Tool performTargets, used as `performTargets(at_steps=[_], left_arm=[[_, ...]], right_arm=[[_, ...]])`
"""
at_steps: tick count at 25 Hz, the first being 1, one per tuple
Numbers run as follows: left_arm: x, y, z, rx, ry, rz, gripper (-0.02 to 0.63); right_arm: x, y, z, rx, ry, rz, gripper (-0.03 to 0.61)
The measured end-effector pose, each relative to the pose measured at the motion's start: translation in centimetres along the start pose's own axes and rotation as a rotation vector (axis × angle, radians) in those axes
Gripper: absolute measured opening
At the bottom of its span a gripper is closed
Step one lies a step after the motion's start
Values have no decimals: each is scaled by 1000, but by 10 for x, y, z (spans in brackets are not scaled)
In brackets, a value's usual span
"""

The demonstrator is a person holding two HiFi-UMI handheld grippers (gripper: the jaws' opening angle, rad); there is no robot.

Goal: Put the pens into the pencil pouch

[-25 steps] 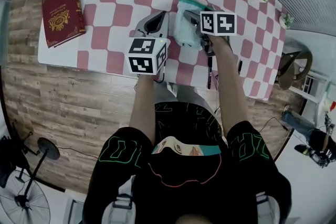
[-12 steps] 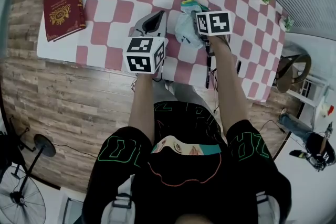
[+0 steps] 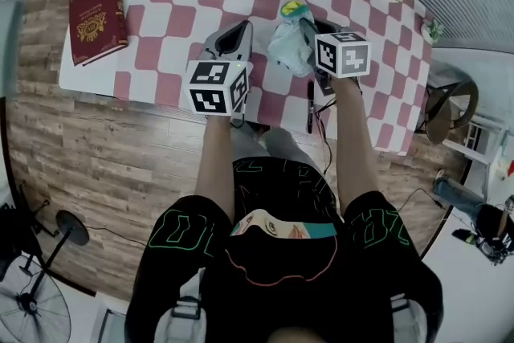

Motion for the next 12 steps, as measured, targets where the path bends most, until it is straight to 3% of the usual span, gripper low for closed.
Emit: performTargets(at_steps=[6,12], left_arm=[[3,-38,-5,-63,-12,-49,-3],[10,-96,-15,-193,-20,-126,-3]], right_arm=[[7,-10,57,28,-214,49,25],[7,-23,121,50,-395,83,25]])
Point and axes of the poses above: the fingertips, and each gripper's own axes: z backward along the fingers, y to its left, x out of its top, the point moved 1 cm from there along z, backward along the fingers, and after that the axes turned 10 degrees about z, right-handed, at the moved point
